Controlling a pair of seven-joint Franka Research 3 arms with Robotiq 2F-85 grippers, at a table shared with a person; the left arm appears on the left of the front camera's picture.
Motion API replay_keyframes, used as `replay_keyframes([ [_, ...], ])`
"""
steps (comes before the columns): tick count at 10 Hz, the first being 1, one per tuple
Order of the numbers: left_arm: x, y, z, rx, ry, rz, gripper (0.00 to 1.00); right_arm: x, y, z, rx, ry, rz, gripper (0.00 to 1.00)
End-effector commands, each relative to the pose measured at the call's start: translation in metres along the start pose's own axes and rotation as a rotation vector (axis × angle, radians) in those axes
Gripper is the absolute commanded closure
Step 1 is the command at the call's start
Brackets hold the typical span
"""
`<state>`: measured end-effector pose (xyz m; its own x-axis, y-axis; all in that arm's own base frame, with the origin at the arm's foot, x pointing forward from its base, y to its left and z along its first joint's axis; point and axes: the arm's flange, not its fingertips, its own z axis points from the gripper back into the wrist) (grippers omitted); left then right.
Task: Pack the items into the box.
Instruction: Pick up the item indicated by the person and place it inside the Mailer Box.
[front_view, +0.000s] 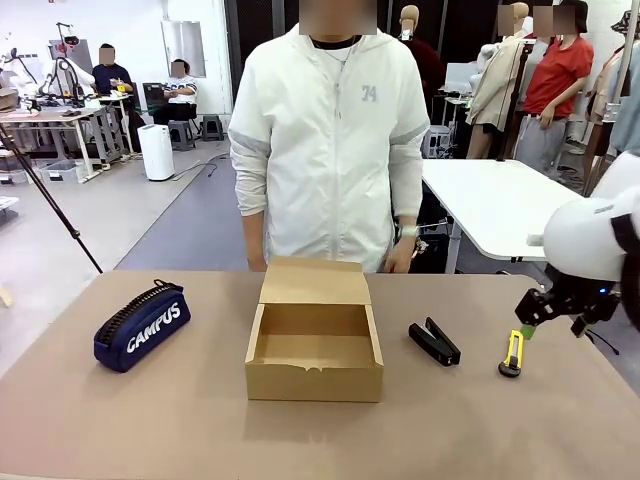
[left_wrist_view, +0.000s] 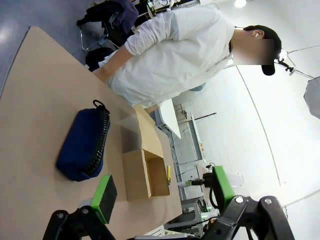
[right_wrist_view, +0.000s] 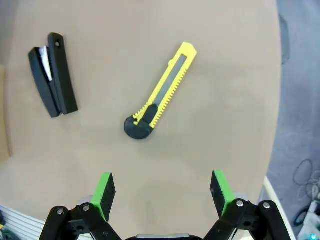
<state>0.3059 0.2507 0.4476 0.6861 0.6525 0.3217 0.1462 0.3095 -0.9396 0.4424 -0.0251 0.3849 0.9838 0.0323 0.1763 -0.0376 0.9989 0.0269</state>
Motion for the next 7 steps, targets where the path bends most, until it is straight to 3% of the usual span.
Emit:
replay_keyframes([
  [1,0.001,-0.002,0.0,-0.018,-0.007,0.005,0.0,0.044,-0.004,-0.02,0.041,0.04,-0.062,0.0],
  [2,0.001,-0.002,0.0,-0.018,-0.007,0.005,0.0,0.065,-0.005,-0.045,0.033,0.106,-0.078,0.0],
  [4,0.001,-0.002,0.0,-0.018,-0.007,0.005,0.0,0.081,-0.003,-0.077,-0.003,0.148,-0.147,0.0],
  [5,0.001,-0.002,0.0,-0.018,-0.007,0.005,0.0,0.084,-0.001,-0.081,-0.044,0.14,-0.177,0.0],
  [7,0.001,-0.002,0.0,-0.018,-0.007,0.005,0.0,0.065,-0.01,-0.078,0.012,0.121,-0.098,0.0],
])
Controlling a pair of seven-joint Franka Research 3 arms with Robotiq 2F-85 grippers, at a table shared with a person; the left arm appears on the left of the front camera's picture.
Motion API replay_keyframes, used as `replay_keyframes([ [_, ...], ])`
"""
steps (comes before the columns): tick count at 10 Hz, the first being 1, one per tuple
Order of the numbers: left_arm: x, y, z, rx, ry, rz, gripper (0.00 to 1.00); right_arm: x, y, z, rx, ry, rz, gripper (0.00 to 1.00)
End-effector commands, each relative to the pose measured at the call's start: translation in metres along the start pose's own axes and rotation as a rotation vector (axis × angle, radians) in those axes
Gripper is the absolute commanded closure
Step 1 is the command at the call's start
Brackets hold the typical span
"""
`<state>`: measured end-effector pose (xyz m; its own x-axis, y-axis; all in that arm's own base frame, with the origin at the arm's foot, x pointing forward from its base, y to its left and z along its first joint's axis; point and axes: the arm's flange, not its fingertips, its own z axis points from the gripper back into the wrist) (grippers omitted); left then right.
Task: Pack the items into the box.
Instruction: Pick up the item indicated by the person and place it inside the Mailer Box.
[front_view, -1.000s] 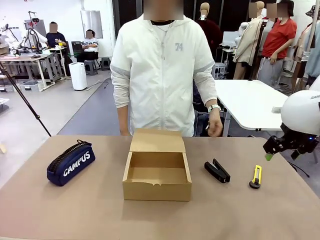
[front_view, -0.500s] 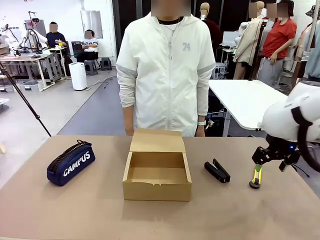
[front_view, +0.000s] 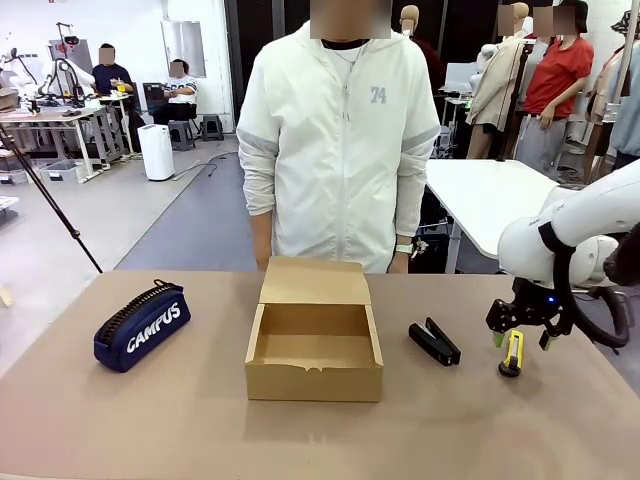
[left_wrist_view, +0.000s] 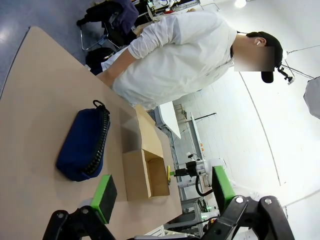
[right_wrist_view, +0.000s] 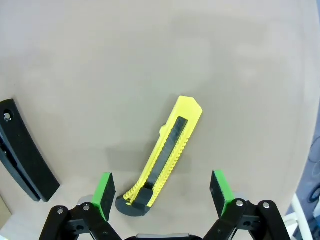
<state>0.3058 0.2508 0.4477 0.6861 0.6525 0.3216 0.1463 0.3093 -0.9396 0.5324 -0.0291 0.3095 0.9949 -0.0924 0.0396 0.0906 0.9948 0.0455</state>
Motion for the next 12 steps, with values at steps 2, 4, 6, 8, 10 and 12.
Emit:
replay_keyframes([
  [2,0.001,-0.002,0.0,-0.018,-0.007,0.005,0.0,0.0,0.0,0.0,0.0,0.0,0.0,0.0],
  [4,0.001,-0.002,0.0,-0.018,-0.007,0.005,0.0,0.009,0.006,0.0,-0.047,0.041,-0.577,0.0],
  [6,0.001,-0.002,0.0,-0.018,-0.007,0.005,0.0,0.011,0.007,0.001,-0.02,0.033,-0.784,0.0],
  [8,0.001,-0.002,0.0,-0.018,-0.007,0.005,0.0,0.016,0.006,0.002,0.025,0.027,-0.818,0.0],
  [10,0.001,-0.002,0.0,-0.018,-0.007,0.005,0.0,0.024,0.007,-0.005,-0.01,0.06,-0.781,0.0],
  [12,0.001,-0.002,0.0,-0.018,-0.007,0.005,0.0,0.027,0.006,-0.007,-0.039,0.064,-0.694,0.0],
])
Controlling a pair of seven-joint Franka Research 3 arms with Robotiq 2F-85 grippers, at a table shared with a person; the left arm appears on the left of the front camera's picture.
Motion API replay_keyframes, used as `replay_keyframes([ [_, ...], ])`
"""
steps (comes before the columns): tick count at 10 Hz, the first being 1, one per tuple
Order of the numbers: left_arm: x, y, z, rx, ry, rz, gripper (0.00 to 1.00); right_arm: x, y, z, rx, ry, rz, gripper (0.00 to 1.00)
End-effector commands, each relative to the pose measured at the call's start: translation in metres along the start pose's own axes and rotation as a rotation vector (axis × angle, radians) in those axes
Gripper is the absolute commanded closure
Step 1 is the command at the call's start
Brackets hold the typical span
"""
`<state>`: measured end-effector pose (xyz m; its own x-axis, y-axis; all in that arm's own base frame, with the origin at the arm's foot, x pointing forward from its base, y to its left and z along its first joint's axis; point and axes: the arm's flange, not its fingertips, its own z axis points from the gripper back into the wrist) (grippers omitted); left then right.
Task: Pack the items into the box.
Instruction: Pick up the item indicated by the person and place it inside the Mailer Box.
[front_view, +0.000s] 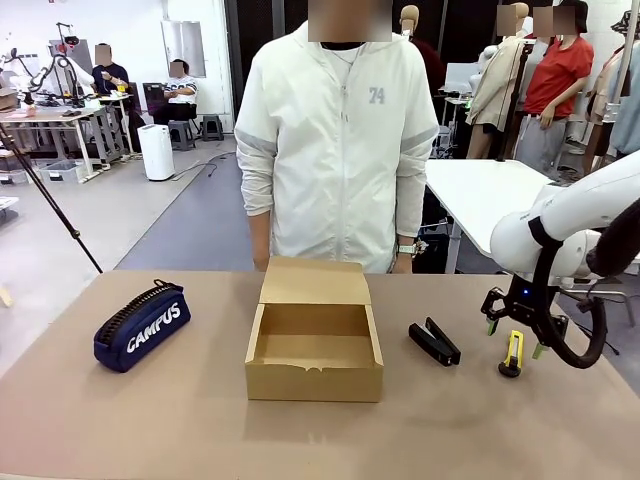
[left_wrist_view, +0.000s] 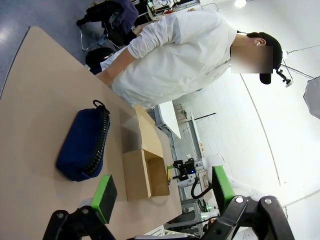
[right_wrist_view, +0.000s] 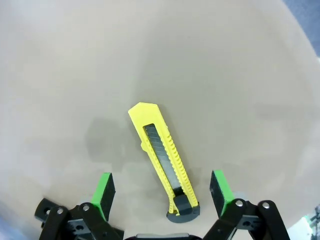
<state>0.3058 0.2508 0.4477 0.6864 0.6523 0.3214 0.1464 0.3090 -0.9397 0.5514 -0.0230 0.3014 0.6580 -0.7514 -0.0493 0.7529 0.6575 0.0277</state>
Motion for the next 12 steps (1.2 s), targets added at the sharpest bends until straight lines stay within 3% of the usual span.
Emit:
replay_keyframes([
  [1,0.0012,-0.0024,-0.0001,-0.018,-0.008,0.004,0.0,0.009,0.0078,-0.0002,-0.038,0.011,0.108,0.0],
  [6,0.0012,-0.0024,-0.0001,-0.018,-0.008,0.004,0.0,0.0107,0.0091,-0.0022,-0.071,0.043,0.182,0.0],
  [7,0.0012,-0.0024,-0.0001,-0.018,-0.008,0.004,0.0,0.0113,0.0098,-0.0036,-0.074,0.04,0.184,0.05],
  [8,0.0012,-0.0024,-0.0001,-0.018,-0.008,0.004,0.0,0.0125,0.0102,-0.0049,-0.082,0.043,0.191,0.6],
  [9,0.0012,-0.0024,-0.0001,-0.018,-0.008,0.004,0.0,0.0133,0.0097,-0.0056,-0.088,0.045,0.184,1.0],
  [12,0.0012,-0.0024,-0.0001,-0.018,-0.008,0.004,0.0,0.0152,0.0095,-0.0078,-0.091,0.051,0.18,1.0],
])
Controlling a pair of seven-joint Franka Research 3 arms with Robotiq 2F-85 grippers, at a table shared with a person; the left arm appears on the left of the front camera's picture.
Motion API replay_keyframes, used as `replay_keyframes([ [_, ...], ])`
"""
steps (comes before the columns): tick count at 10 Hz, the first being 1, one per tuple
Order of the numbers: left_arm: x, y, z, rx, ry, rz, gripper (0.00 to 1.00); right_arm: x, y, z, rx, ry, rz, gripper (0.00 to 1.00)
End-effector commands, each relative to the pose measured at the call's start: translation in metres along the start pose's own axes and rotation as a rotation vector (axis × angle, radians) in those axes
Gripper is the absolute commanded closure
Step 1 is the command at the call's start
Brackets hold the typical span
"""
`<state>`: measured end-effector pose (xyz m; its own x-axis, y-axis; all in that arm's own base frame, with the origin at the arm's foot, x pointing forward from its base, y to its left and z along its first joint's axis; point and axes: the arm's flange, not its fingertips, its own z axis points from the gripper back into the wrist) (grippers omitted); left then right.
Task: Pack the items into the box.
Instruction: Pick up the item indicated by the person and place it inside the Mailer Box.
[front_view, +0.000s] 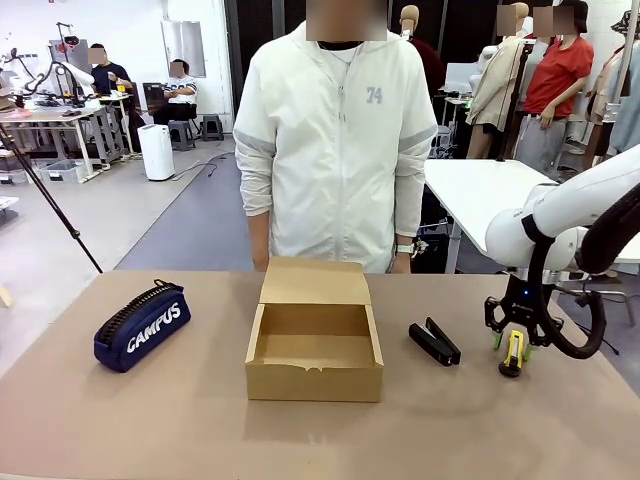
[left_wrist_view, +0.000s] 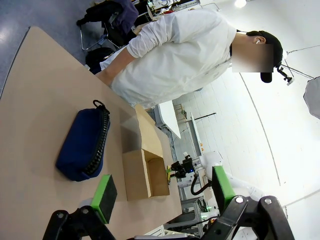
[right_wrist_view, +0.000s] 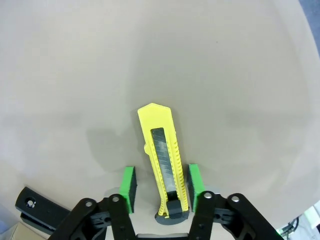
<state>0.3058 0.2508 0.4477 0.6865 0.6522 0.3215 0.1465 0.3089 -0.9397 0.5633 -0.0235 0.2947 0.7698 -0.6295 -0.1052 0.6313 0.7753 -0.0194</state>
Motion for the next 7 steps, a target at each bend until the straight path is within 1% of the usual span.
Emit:
replay_keyframes([
  [1,0.0012,-0.0024,-0.0001,-0.018,-0.008,0.004,0.0,0.0073,-0.0004,-0.001,-0.032,-0.003,0.012,1.0],
  [7,0.0012,-0.0024,-0.0001,-0.018,-0.008,0.004,0.0,0.006,0.0002,-0.0013,-0.043,0.011,0.021,1.0],
])
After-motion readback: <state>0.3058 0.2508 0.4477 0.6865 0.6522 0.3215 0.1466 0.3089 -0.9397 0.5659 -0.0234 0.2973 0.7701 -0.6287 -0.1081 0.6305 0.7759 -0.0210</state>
